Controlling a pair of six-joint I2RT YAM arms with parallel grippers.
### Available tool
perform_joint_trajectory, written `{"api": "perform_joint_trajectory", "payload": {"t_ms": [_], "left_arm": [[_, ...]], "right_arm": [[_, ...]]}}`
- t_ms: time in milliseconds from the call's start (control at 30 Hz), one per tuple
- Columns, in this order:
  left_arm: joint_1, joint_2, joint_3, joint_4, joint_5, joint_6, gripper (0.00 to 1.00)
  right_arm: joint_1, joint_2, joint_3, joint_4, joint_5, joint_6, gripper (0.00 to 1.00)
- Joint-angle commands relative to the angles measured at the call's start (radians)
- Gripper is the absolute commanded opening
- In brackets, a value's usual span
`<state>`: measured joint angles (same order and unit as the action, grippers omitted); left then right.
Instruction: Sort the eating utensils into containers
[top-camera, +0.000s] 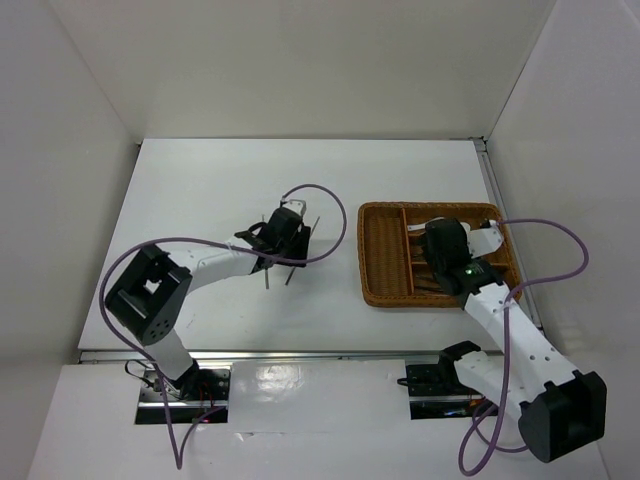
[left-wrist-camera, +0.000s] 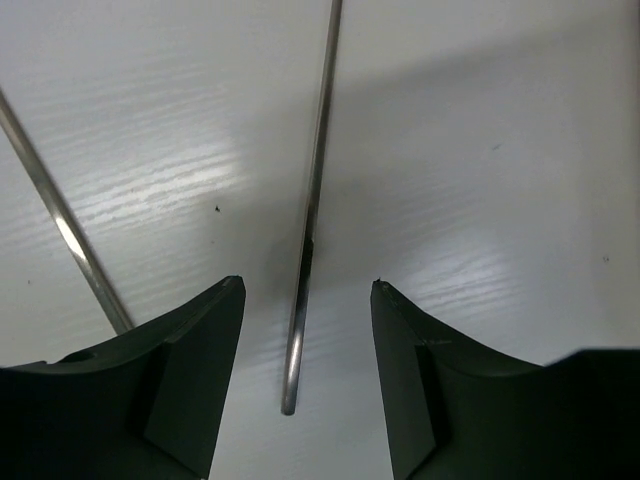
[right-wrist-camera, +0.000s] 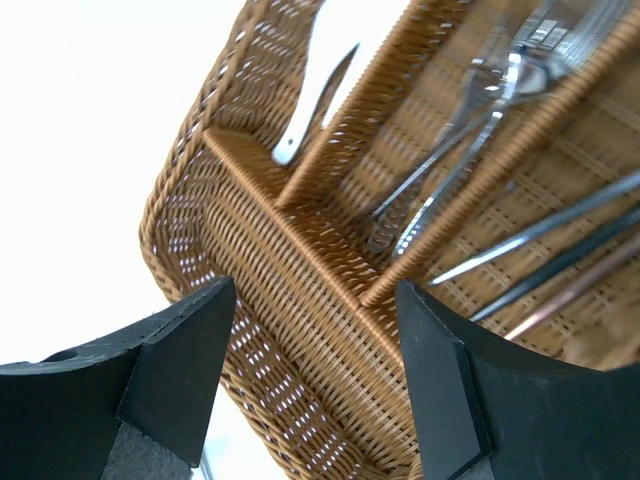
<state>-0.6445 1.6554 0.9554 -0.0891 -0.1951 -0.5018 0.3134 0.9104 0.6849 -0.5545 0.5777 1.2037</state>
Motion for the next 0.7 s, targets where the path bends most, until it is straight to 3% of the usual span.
{"api": "perform_joint_trajectory", "payload": {"t_ms": [0, 267, 500, 600, 667], "left_arm": [[0.003, 0.035, 0.072, 0.006, 0.010, 0.060, 0.67], [0.003, 0.142, 0.137, -0.050, -0.021, 0.069, 0.55], [-0.017, 0.205, 0.177, -0.087, -0.060, 0.069, 0.51], [-0.017, 0.234, 0.200, -0.113, -0.069, 0.069, 0.45], [-0.017, 0.250, 0.223, -0.141, -0.069, 0.069, 0.34]], "right_arm": [[-0.007, 0.019, 0.027, 0.126, -0.042, -0.168, 0.73], [-0.007, 0.079, 0.045, 0.145, -0.053, -0.196, 0.73], [-0.007, 0.070, 0.045, 0.156, -0.044, -0.214, 0.73], [-0.007, 0.061, 0.036, 0.156, -0.044, -0.214, 0.73], [-0.007, 0.061, 0.036, 0.156, -0.035, -0.214, 0.74]]}}
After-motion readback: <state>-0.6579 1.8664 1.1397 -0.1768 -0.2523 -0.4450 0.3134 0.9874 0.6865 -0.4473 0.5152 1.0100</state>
